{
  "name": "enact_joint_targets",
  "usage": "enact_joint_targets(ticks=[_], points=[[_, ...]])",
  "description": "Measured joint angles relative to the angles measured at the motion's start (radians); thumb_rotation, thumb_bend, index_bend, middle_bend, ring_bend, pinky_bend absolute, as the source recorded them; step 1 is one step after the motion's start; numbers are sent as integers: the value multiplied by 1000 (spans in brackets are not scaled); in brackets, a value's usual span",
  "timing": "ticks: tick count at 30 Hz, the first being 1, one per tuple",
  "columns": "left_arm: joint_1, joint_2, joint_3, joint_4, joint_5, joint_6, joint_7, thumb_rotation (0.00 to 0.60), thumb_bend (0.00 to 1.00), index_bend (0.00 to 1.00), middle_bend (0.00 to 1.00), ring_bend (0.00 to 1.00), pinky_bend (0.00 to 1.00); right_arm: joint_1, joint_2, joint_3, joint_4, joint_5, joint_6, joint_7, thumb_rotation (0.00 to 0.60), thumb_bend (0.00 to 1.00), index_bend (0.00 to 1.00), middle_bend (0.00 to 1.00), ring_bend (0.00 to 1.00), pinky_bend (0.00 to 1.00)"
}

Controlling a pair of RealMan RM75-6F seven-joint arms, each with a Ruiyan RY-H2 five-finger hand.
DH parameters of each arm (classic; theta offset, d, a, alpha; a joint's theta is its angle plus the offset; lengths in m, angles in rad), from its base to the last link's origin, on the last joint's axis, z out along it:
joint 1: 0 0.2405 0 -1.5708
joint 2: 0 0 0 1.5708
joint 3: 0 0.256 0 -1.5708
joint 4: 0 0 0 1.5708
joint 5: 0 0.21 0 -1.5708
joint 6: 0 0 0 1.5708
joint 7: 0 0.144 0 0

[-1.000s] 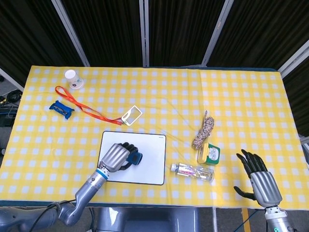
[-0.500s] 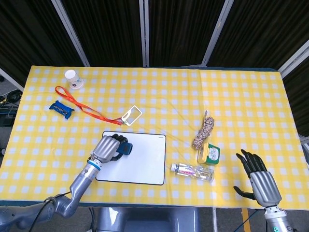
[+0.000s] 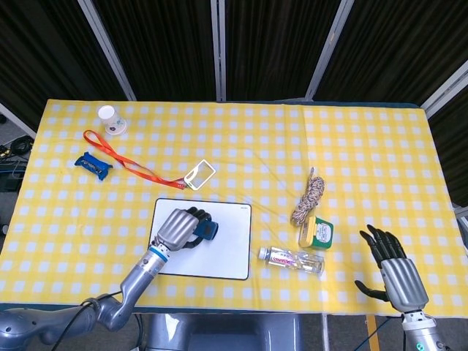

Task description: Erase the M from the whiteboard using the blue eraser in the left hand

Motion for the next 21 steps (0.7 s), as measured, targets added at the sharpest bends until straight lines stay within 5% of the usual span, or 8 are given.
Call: enact_joint_targets(ticks=[21], points=[[-5, -24, 6, 94, 18, 23, -55, 600, 573, 770, 597, 557, 528, -1, -5, -1, 4, -2, 1, -8, 600, 63, 0, 0, 0, 0]])
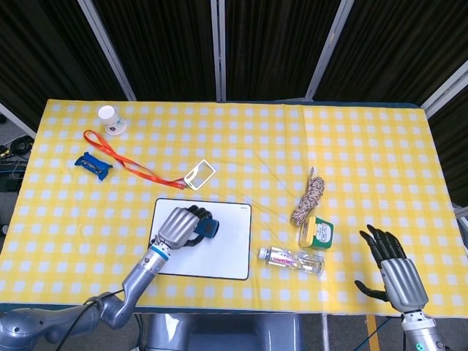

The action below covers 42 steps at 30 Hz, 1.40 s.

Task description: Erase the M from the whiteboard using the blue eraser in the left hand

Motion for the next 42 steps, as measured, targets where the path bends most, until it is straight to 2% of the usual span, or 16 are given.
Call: enact_joint_targets(ticks=[8, 14, 25, 31, 42], points=[[15, 17, 7, 108, 16, 33, -101, 600, 572, 770, 597, 557, 528, 0, -8, -2, 3, 0, -5, -14, 600, 64, 0, 0, 0, 0], [9, -2, 11, 133, 34, 47, -130, 600, 573, 770, 597, 557, 528, 1, -7, -1, 3, 1, -4, -11, 600, 64, 0, 0, 0, 0], [1, -48, 10, 96, 42, 57, -129, 600, 572, 770, 597, 557, 528, 0, 1, 1, -2, -3, 3, -3, 600, 64, 0, 0, 0, 0], [7, -69, 41, 22, 71, 76, -96, 600, 573, 770, 597, 557, 528, -3, 7, 1, -8, -6, 12, 2, 600, 64, 0, 0, 0, 0], [62, 2, 102, 5, 101, 115, -95, 600, 572, 770, 597, 557, 528, -5, 8, -5, -14, -20, 17, -5, 600, 64, 0, 0, 0, 0]])
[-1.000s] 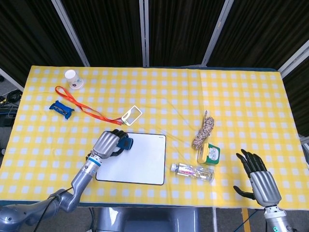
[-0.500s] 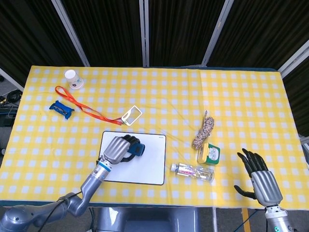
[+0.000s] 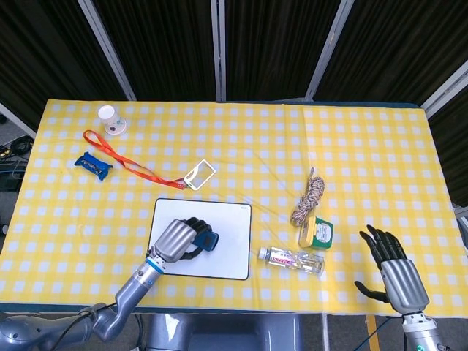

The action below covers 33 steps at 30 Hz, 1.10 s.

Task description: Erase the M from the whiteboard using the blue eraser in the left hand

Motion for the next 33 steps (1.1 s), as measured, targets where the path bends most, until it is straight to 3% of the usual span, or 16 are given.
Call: enact_joint_targets(ticks=[11, 19, 27, 33], points=[[56, 64, 39, 76, 17, 41, -95, 600, 573, 770, 597, 557, 528, -1, -4, -2, 0, -3, 0, -10, 600, 64, 0, 0, 0, 0], [81, 105, 28, 106, 15, 90, -165, 600, 573, 770, 597, 557, 527, -3, -7, -3, 1, -5, 1, -15, 600, 64, 0, 0, 0, 0], [105, 266, -35, -19, -28, 138, -166, 600, 572, 758, 590, 557, 521, -2, -12, -3, 5, -3, -1, -22, 600, 64, 0, 0, 0, 0], [158, 348, -34, -99, -43, 182, -86, 600, 567, 677, 515, 512, 467, -2, -17, -5, 7, -5, -5, -33, 600, 64, 0, 0, 0, 0]])
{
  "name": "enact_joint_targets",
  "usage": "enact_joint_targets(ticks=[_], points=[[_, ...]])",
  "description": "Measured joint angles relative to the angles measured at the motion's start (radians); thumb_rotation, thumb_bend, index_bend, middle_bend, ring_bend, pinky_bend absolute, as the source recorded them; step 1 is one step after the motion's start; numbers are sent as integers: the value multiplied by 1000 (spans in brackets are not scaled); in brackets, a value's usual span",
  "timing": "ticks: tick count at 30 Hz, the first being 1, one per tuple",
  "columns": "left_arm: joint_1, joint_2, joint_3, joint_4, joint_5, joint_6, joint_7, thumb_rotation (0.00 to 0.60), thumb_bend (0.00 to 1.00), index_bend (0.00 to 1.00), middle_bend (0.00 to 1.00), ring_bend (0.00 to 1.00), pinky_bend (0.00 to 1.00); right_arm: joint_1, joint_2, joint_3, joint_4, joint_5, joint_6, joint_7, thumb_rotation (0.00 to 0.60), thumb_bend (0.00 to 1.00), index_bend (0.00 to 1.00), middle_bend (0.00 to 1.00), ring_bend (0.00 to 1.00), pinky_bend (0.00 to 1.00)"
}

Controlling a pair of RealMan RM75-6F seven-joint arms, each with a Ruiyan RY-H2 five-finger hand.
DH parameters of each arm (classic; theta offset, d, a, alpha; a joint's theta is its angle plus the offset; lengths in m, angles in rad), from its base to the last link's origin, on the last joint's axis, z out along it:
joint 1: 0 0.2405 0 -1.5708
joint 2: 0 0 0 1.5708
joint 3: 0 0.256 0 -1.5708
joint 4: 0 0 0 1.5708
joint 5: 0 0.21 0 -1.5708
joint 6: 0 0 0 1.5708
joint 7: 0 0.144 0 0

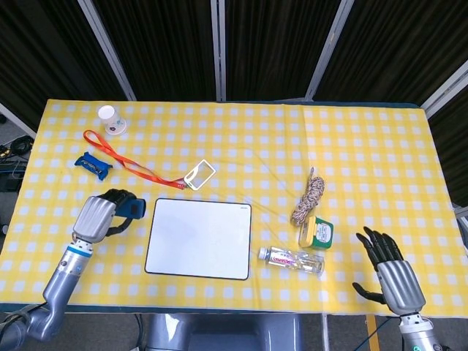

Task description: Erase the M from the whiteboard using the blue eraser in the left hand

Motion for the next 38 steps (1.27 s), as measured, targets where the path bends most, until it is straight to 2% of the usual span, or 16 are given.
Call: enact_joint_targets(ticks=[5, 8, 10, 13, 14, 19, 24, 28, 34, 38], points=[[54, 20, 28, -26, -26, -2, 73, 600, 519, 545, 374, 397, 348, -2, -5, -5, 1, -7, 2, -12, 600, 63, 0, 0, 0, 0], [64, 20, 33, -26, -44, -23, 63, 600, 450, 370, 197, 244, 243, -3, -8, -7, 2, -10, 0, -20, 600, 64, 0, 0, 0, 0], [67, 19, 34, -22, -53, -42, 56, 600, 383, 205, 54, 92, 149, -3, -11, -7, 3, -9, -1, -24, 600, 64, 0, 0, 0, 0], [69, 29, 36, -38, -63, -76, 35, 600, 279, 21, 0, 1, 19, -2, -13, -5, 6, -4, -4, -26, 600, 64, 0, 0, 0, 0], [69, 35, 37, -47, -66, -87, 27, 600, 255, 3, 0, 0, 4, -2, -14, -5, 6, -3, -4, -27, 600, 64, 0, 0, 0, 0], [71, 58, 37, -77, -71, -106, 13, 600, 198, 0, 0, 0, 0, -1, -14, -5, 8, -2, -7, -25, 600, 64, 0, 0, 0, 0], [88, 76, 29, -103, -66, -71, 5, 600, 175, 0, 0, 0, 0, -1, -13, -3, 8, -1, -5, -22, 600, 64, 0, 0, 0, 0], [110, 115, 29, -157, -62, -41, 9, 600, 109, 0, 0, 0, 0, -1, -11, -1, 6, 0, -2, -21, 600, 64, 0, 0, 0, 0], [179, 188, 48, -260, -34, 70, 25, 600, 80, 0, 0, 0, 0, -2, 0, 6, -1, 0, 10, -9, 600, 64, 0, 0, 0, 0], [254, 239, 80, -318, -2, 159, 41, 600, 51, 0, 0, 0, 0, -2, 5, 9, -3, 4, 13, -4, 600, 63, 0, 0, 0, 0]])
